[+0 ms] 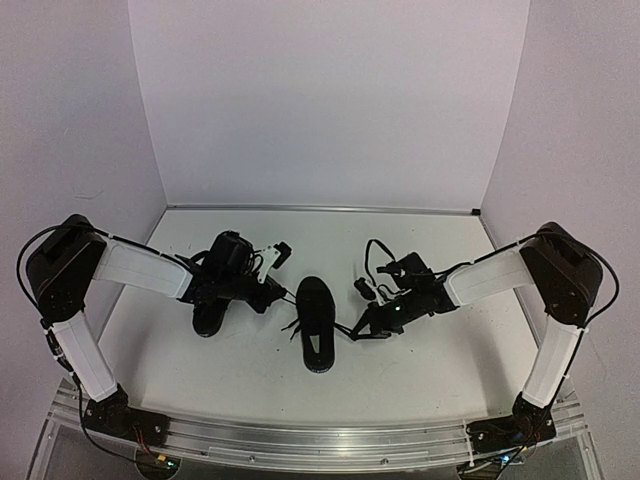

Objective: Tie the shoes

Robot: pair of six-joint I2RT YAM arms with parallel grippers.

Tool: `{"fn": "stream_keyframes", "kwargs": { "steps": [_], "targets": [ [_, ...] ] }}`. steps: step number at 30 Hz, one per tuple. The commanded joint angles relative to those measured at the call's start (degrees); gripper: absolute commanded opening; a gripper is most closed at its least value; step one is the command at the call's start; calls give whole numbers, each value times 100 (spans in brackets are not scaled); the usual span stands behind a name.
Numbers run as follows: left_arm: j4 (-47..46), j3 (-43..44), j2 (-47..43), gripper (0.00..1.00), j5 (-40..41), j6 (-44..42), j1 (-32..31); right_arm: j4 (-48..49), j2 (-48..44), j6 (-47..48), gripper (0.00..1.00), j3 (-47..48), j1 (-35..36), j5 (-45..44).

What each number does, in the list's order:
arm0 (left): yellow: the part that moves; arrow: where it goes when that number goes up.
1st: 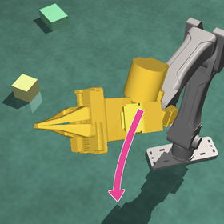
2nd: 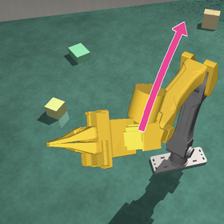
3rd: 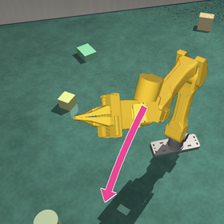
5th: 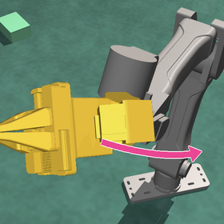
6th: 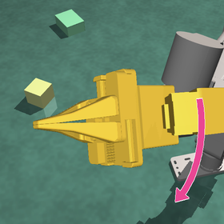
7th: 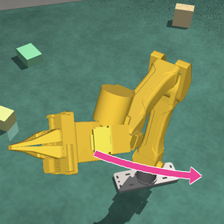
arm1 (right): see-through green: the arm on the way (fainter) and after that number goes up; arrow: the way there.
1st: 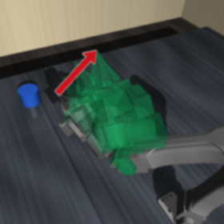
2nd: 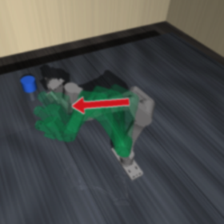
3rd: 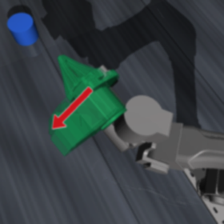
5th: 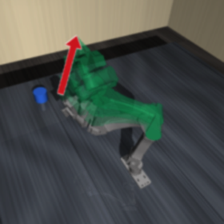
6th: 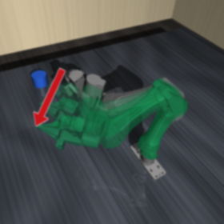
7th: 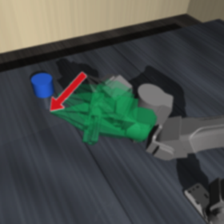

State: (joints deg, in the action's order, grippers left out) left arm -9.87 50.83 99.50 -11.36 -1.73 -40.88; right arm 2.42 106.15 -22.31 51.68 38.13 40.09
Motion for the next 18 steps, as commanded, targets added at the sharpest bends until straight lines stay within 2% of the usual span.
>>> {"fn": "stream_keyframes", "kwargs": {
  "steps": [1, 5, 8, 11, 16, 18],
  "targets": [
    [49, 175, -11, 0, 334, -123, 352, -623, -122, 87, 0, -7, -68, -53],
    [30, 258, -73, 0, -300, -146, 276, -575, -79, 18, 0, 453, 141, 173],
    [138, 366, -115, 0, -469, -284, 63, -575, 37, -116, 2, 898, 216, 219],
    [373, 547, -141, 1, -504, -395, -151, -586, 164, -241, 18, 1304, 224, 236],
    [398, 516, -475, 22, -596, -280, -184, -727, 76, -285, 35, 1683, 219, 189],
    [454, 515, -672, 39, -563, -187, -184, -829, -52, -249, 41, 1763, 215, 119]
  ]
}}
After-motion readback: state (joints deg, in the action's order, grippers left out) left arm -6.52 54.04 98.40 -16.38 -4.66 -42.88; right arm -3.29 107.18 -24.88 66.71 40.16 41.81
